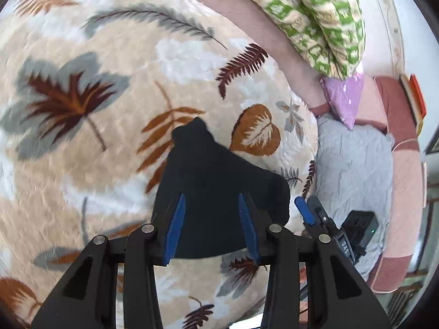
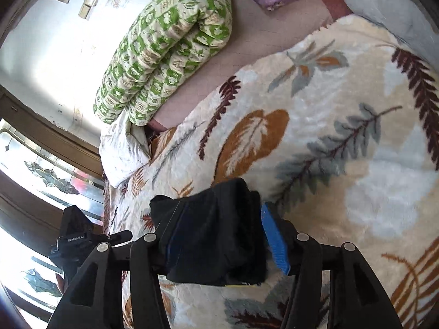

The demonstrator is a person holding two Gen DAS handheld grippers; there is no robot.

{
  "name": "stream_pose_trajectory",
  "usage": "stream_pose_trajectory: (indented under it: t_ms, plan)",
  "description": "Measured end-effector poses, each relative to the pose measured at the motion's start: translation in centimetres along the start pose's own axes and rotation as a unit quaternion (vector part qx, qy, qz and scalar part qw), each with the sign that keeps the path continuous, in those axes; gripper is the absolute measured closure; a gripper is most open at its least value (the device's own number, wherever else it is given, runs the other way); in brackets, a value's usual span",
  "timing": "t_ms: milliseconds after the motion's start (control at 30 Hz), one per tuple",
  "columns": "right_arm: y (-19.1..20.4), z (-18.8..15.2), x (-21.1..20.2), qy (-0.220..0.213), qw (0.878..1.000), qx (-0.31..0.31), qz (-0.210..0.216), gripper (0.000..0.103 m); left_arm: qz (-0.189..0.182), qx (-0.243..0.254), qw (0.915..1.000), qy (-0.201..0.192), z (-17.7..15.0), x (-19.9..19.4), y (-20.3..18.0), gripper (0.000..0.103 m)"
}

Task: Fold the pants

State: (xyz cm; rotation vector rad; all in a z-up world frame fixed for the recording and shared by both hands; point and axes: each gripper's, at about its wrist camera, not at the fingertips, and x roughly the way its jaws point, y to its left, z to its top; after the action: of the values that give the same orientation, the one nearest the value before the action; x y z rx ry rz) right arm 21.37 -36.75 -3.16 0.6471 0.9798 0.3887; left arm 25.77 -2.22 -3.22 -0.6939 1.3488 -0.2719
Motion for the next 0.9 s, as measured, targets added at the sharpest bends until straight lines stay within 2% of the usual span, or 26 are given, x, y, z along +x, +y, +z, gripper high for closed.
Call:
stream_pose_trajectory:
  t_ms: [33, 133, 233, 300, 333, 367, 400, 467, 567, 667, 800, 867, 900]
  plan:
    - [0.6, 0.5, 0.7, 0.003, 1.000, -0.011, -0.005, 0.042, 0.007, 0.003, 1.0000, 0.002, 0.4, 0.5, -0.4, 0.065]
    - [1.6, 1.1, 2.6, 0.008, 0.997, -0.044, -0.058, 0.041, 0.022, -0.005, 0.9997, 0.008, 1.7, 1.6, -0.2, 0.065]
    - [1.2, 1.3, 5.0, 0.037, 0.996, -0.040, -0.074, 0.041, 0.043, -0.008, 0.9990, 0.007, 2.7, 2.6, 0.2, 0.065]
    - [0.8, 1.2, 6.1, 0.046, 0.996, -0.035, -0.067, 0.041, 0.074, -0.004, 0.9972, 0.011, 3.4, 3.8, 0.3, 0.065]
    - [0.6, 1.1, 6.4, 0.048, 0.996, -0.034, -0.062, 0.047, 0.090, 0.000, 0.9959, 0.012, 3.6, 4.5, 0.3, 0.065]
    - [0.4, 1.1, 6.7, 0.048, 0.997, -0.033, -0.055, 0.065, 0.107, 0.002, 0.9942, 0.012, 3.8, 5.1, 0.3, 0.065]
    - [0.1, 1.1, 7.0, 0.051, 0.997, -0.032, -0.051, 0.069, 0.119, 0.004, 0.9928, 0.013, 3.9, 5.7, 0.5, 0.065]
    - [-0.3, 1.0, 7.3, 0.050, 0.997, -0.033, -0.058, 0.073, 0.129, 0.006, 0.9914, 0.016, 3.9, 6.7, 0.9, 0.058]
    - [-1.2, 0.5, 8.0, 0.052, 0.996, -0.030, -0.068, 0.074, 0.108, -0.014, 0.9938, 0.023, 3.9, 7.1, 2.1, 0.056]
    - [-1.5, 0.3, 8.4, 0.051, 0.995, -0.035, -0.079, 0.061, 0.070, -0.024, 0.9969, 0.027, 3.7, 5.4, 2.9, 0.056]
    - [-1.4, 0.8, 5.7, 0.029, 0.999, -0.003, -0.023, 0.056, 0.052, -0.004, 0.9986, 0.011, 1.6, 2.4, 3.4, 0.057]
    - [-1.3, 0.9, 4.3, 0.030, 0.999, 0.011, 0.008, 0.044, 0.041, -0.001, 0.9990, 0.015, 0.5, 1.9, 3.9, 0.057]
    - [-1.4, 0.9, 3.7, 0.035, 0.999, 0.016, 0.018, 0.042, 0.034, -0.003, 0.9992, 0.019, 0.0, 2.0, 4.2, 0.057]
